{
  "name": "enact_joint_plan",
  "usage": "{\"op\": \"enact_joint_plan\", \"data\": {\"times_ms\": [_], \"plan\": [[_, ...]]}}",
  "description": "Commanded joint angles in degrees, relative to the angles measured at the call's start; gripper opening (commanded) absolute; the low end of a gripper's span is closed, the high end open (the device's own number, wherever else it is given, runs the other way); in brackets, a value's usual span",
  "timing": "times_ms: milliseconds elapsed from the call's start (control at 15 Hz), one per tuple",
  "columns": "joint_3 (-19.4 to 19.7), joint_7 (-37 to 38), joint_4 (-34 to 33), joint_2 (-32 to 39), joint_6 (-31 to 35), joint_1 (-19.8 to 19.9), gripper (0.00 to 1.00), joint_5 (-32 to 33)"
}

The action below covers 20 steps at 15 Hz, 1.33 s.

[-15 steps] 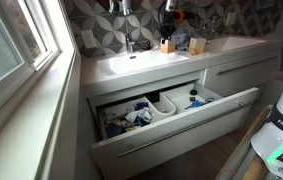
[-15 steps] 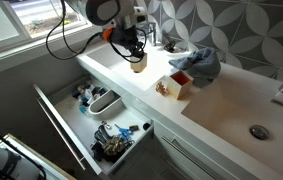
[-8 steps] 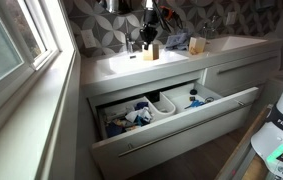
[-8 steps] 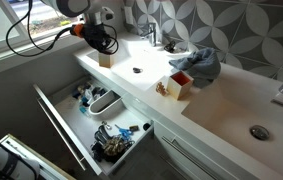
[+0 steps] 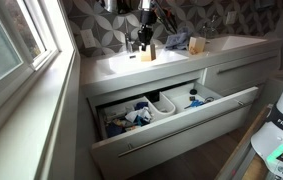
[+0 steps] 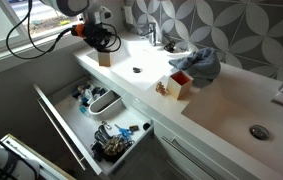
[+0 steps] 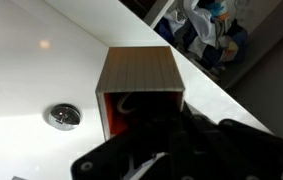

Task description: Pick up the box on the left and move t to the left side of the sink

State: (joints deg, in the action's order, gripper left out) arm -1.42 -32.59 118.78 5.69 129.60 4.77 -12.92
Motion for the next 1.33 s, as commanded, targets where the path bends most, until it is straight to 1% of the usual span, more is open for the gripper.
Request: {"op": "enact_joint_plan", "data": {"times_ms": [0,267,400,600,733,800,1000,1067,1267], "plan": [[-1.6,-3.0,-11.7,8.1,-5.3,-2.9,0.01,4.6],[-5.6,-7.6,-24.6,17.1,-10.8,-5.4,0.01,6.3],[-7.3,-9.7,-30.8,21.1,-14.6,-6.7,0.01,7.8],[-8.8,-15.2,-39.4,25.0,-21.7,-7.7,0.01,10.1],[-9.3,-21.0,-42.0,25.4,-24.7,-7.3,0.01,10.9],[-8.7,-16.3,-36.7,23.3,-20.6,-7.8,0.04,9.3],[-8.6,-19.9,-39.7,24.0,-23.0,-7.6,0.04,9.5],[-9.1,-22.1,-38.7,24.2,-19.6,-7.5,0.01,9.3],[-10.3,-25.6,-36.8,25.0,-10.4,-8.4,0.01,9.4]]}}
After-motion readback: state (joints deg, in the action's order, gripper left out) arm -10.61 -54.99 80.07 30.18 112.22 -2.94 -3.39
